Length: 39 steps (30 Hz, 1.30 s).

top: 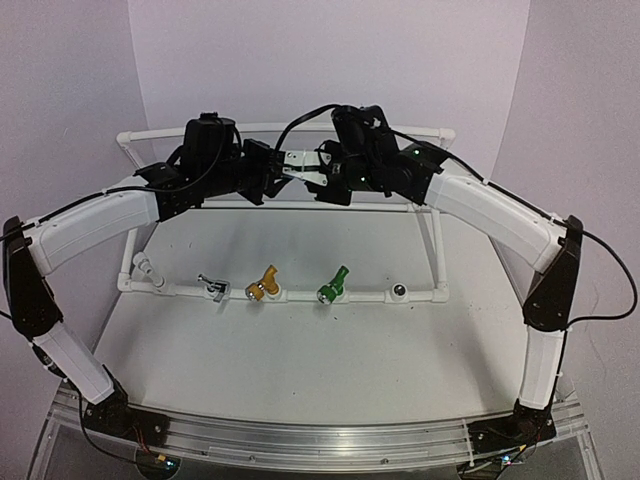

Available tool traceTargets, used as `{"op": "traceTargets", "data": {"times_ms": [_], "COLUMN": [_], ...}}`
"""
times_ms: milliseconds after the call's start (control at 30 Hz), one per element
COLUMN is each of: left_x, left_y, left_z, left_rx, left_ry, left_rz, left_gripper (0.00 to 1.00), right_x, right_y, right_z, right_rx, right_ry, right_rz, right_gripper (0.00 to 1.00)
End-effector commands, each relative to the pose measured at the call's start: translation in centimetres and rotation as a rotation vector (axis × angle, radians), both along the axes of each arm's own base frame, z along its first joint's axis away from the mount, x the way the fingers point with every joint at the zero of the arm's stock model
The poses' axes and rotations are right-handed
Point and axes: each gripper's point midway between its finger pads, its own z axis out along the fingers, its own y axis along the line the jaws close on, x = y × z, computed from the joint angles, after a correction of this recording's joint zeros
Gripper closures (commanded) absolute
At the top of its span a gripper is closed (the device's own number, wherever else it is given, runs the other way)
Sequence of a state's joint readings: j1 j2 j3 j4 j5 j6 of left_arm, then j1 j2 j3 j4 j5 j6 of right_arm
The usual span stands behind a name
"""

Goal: Install the water faucets
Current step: Pass from the left arm to the right

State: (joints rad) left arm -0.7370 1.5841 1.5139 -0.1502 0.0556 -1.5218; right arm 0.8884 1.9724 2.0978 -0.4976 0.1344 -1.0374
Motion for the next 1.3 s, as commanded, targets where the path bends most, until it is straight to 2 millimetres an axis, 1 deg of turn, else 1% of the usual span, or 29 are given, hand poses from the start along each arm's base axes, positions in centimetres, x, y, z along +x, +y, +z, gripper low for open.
{"op": "traceTargets", "data": {"times_ms": [0, 100, 167, 200, 267, 300, 367, 433, 500, 567, 600, 633, 667, 767, 867, 933, 967, 1067, 1100, 1133, 1200, 1267], "left_x": [-2.6, -2.6, -2.5, -2.5, -2.4, -2.3, -2.3, -2.3, -2.3, -2.3, -2.3, -2.3, -2.4, -2.3, -2.4, -2.6, -2.7, -3.0, -3.1, -3.2, -3.4, -3.5], "left_y": [-0.7, -0.9, -0.9, -0.9, -0.8, -0.7, -0.5, -0.2, 0.5, 1.3, 1.7, 2.2, 2.7, 4.3, 5.5, 6.2, 6.6, 7.4, 7.5, 7.7, 7.9, 8.3], "left_z": [6.7, 6.9, 6.8, 6.7, 6.6, 6.6, 6.5, 6.6, 6.8, 6.8, 6.7, 6.5, 6.2, 5.6, 4.9, 4.5, 4.3, 3.7, 3.5, 3.3, 3.0, 2.9], "left_rx": [-0.144, -0.147, -0.143, -0.142, -0.142, -0.144, -0.144, -0.141, -0.133, -0.118, -0.105, -0.086, -0.070, -0.014, 0.085, 0.164, 0.202, 0.273, 0.295, 0.313, 0.334, 0.347], "left_ry": [-0.148, -0.152, -0.149, -0.148, -0.145, -0.145, -0.147, -0.155, -0.164, -0.164, -0.167, -0.166, -0.158, -0.173, -0.193, -0.206, -0.219, -0.233, -0.242, -0.252, -0.269, -0.280], "left_rz": [-0.084, -0.093, -0.091, -0.088, -0.082, -0.076, -0.067, -0.051, -0.033, -0.011, -0.003, 0.014, 0.029, 0.081, 0.103, 0.109, 0.113, 0.113, 0.110, 0.106, 0.101, 0.106], "left_gripper": [1.00, 1.00, 1.00, 0.99, 0.90, 0.82, 0.59, 0.39, 0.23, 0.09, 0.03, 0.01, 0.00, 0.00, 0.00, 0.00, 0.00, 0.00, 0.00, 0.00, 0.00, 0.00], "right_x": [1.1, 1.0, 0.8, 0.7, 0.4, 0.2, -0.2, -0.7, -1.2, -1.6, -1.8, -2.0, -2.4, -3.3, -4.5, -5.4, -6.3, -8.8, -10.0, -11.2, -12.7, -13.5], "right_y": [-1.6, -1.6, -1.6, -1.7, -1.7, -1.8, -2.0, -2.3, -2.8, -3.6, -4.1, -4.7, -5.5, -8.5, -12.3, -14.7, -15.9, -18.3, -19.1, -19.8, -20.7, -21.3], "right_z": [1.6, 1.5, 1.7, 1.8, 1.9, 2.0, 2.1, 2.4, 2.8, 3.6, 3.7, 3.8, 4.1, 3.9, 2.5, 1.1, 0.5, -2.3, -3.6, -4.9, -7.1, -8.9], "right_rx": [0.055, 0.046, 0.050, 0.055, 0.058, 0.060, 0.063, 0.071, 0.090, 0.135, 0.151, 0.172, 0.195, 0.284, 0.339, 0.331, 0.304, 0.185, 0.144, 0.102, 0.034, -0.014], "right_ry": [-0.024, -0.032, -0.033, -0.033, -0.030, -0.030, -0.025, -0.019, -0.012, 0.009, 0.026, 0.046, 0.073, 0.233, 0.408, 0.471, 0.478, 0.454, 0.449, 0.442, 0.432, 0.432], "right_rz": [-0.050, -0.037, -0.029, -0.026, -0.017, -0.013, -0.003, 0.006, 0.003, -0.021, -0.031, -0.045, -0.056, -0.089, -0.117, -0.139, -0.134, -0.113, -0.093, -0.067, -0.020, -0.001], "right_gripper": [0.74, 0.90, 0.98, 1.00, 1.00, 1.00, 1.00, 1.00, 1.00, 1.00, 1.00, 1.00, 1.00, 1.00, 1.00, 1.00, 1.00, 1.00, 1.00, 1.00, 1.00, 1.00]}}
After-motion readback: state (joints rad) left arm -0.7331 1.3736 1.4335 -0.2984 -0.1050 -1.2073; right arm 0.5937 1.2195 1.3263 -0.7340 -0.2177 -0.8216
